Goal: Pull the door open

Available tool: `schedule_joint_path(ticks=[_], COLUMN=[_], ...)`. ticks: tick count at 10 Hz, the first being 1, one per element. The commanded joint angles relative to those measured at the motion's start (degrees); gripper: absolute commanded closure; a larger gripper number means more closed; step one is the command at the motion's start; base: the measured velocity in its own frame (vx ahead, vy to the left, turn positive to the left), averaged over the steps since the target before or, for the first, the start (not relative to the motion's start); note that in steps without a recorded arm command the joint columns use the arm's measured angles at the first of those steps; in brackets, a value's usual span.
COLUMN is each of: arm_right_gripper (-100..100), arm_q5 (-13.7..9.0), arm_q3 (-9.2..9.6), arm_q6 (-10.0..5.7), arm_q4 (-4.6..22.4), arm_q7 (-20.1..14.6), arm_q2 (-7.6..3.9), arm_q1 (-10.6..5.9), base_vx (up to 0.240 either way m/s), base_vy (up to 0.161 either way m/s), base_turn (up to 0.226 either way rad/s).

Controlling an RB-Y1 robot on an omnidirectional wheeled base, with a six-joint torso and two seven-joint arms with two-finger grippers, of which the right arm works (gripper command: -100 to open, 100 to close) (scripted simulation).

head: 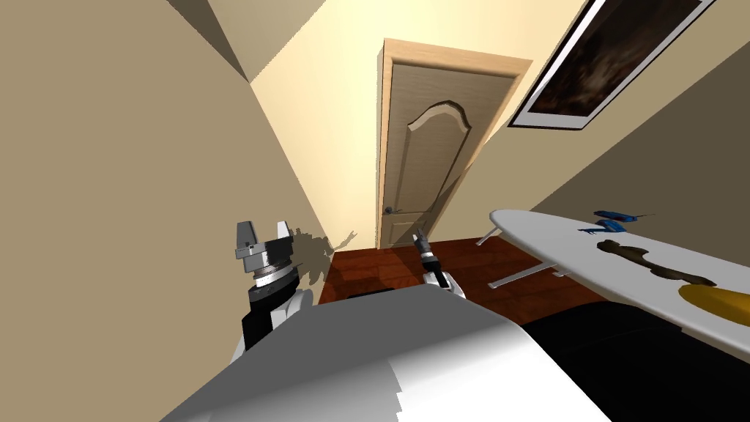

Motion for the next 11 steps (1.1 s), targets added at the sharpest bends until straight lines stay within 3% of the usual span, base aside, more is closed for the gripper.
schedule_joint_path(ticks=[1, 11], arm_right_gripper=[-100, -100], arm_q5=[0.4, 2.9], arm_q3=[-0.25, -1.54], arm_q6=[-0.36, -3.34], arm_q4=[1.8, 13.1], arm_q7=[-0.8, -4.8], arm_q2=[-0.61, -3.55], arm_q1=[-0.5, -3.1], base_vx=[0.097, 0.1], base_vy=[0.029, 0.027], base_turn=[0.011, 0.01])
